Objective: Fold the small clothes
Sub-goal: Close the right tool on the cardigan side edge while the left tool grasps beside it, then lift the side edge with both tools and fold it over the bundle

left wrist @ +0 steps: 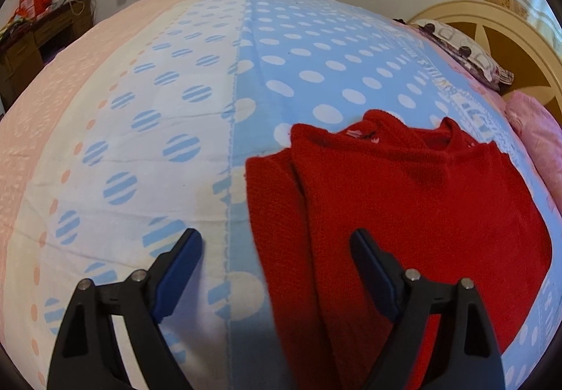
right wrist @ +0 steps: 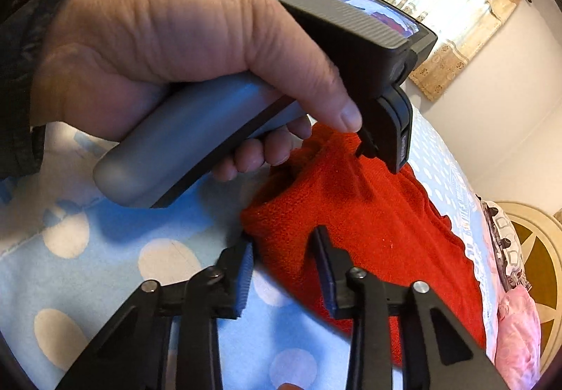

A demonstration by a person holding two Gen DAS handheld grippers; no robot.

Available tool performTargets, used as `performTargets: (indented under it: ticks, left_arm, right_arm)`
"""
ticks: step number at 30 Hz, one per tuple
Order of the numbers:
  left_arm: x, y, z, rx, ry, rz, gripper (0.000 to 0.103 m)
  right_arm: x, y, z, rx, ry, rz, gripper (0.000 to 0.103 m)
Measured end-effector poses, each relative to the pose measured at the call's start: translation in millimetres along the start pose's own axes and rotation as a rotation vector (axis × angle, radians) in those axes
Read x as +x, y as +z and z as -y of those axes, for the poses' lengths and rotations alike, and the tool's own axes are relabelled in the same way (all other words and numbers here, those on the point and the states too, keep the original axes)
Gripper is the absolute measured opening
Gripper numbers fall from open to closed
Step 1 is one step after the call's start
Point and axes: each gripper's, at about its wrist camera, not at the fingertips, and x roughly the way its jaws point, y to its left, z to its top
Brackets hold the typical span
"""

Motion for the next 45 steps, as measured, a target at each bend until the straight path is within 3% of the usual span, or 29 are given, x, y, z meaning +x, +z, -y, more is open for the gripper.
performTargets:
  ticks: [6,9,11,14,29,35,45]
  left_arm:
    - [1,0,6,0.028,-0.044,0.0,0.064]
    - [1,1,8,0.028,-0.084,-0.003,0.048]
    - [1,2,8,0.011,-0.121,-0.012,0.032]
    - [-1,4,10,0.008,-0.151,-0.014,0.018]
    - [-12,17,-5,-0.182,-0.336,-0.019,0.015]
    - [-27,32,8,-0.218,-0.402,0.012,0.015]
    - [-37,53,49,-0.217,-0.435,0.016,0.015]
  right_arm:
    - [0,2,-2,-0.004,-0.007,-0.001,0.026]
    - [0,4,-3,-0.004,-0.01,-0.002,0.021]
    - [-1,4,-4,-0.003,-0.011,-0.004,0.018]
    - [-3,4,-3,0.003,-0.009,-0.003,0.015]
    - [-36,-2,36,0.161,0.033,0.068,0.011]
    - [-47,-19,72,0.24,0.016,0.101,0.011]
    - [-62,-46,119,0.372,0.008,0.139,0.011]
